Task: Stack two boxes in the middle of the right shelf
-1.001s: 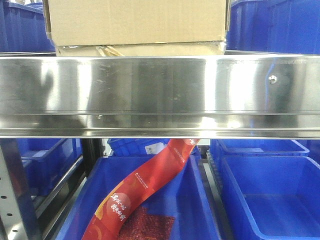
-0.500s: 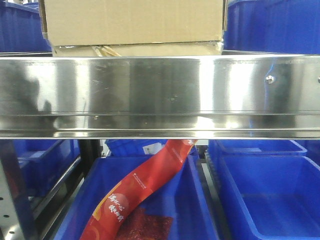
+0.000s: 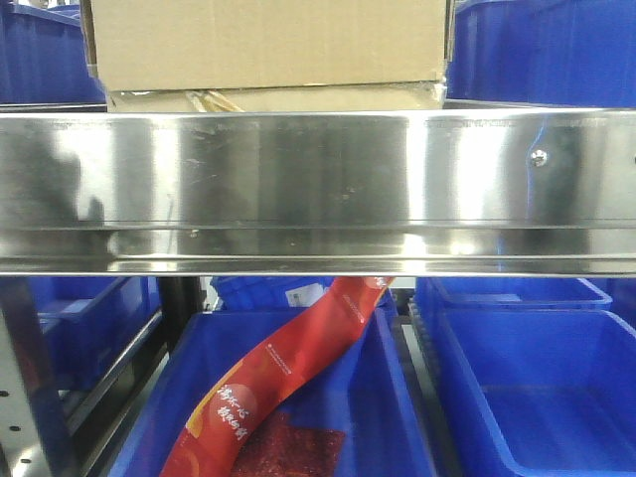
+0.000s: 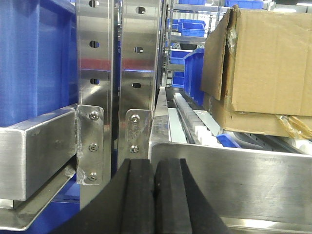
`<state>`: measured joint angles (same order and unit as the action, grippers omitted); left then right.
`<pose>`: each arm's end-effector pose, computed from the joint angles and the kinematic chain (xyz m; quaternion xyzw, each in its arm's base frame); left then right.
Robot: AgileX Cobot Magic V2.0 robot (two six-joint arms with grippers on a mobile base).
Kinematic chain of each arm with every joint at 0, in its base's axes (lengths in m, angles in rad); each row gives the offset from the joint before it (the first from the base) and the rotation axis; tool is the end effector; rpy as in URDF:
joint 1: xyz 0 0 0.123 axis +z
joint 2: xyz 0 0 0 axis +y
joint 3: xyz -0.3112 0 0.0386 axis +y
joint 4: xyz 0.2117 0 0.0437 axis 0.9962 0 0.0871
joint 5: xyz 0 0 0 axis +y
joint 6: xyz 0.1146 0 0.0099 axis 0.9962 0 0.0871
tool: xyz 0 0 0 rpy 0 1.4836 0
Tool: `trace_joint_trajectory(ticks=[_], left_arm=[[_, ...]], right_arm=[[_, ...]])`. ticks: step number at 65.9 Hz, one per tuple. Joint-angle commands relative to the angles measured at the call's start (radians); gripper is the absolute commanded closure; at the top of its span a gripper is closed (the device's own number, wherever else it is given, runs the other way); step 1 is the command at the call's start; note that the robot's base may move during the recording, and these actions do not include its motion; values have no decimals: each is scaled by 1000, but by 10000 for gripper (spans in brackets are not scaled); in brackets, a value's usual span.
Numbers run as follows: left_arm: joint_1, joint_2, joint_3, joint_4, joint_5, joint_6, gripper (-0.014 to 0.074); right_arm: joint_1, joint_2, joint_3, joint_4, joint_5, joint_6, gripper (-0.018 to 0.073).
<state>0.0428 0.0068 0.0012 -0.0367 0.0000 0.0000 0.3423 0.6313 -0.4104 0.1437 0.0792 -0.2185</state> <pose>0.0158 0.0007 0.2147 -0.0270 0.6780 0.0022 0.7345 0.0939 0.0348 0.3098 -0.1647 0.7603 0.0880 0.6221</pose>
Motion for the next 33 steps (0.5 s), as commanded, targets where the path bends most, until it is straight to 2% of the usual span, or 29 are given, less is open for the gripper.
trace_joint_trajectory(ticks=[1,21,26,33], left_arm=[[-5,-7,-1,-4,-18,0,708],[-5,-7,-1,-4,-18,0,708],[-5,-7,-1,-4,-18,0,708],[-5,-7,-1,-4,-18,0,708]], right_arm=[[2,-4,2,-5,-29,-7,721],[0,-10,8,-3,-32,-4,721],[-4,-37,25,-18,-30,31,721],[-30,-97,79,-111,-32,153,721]])
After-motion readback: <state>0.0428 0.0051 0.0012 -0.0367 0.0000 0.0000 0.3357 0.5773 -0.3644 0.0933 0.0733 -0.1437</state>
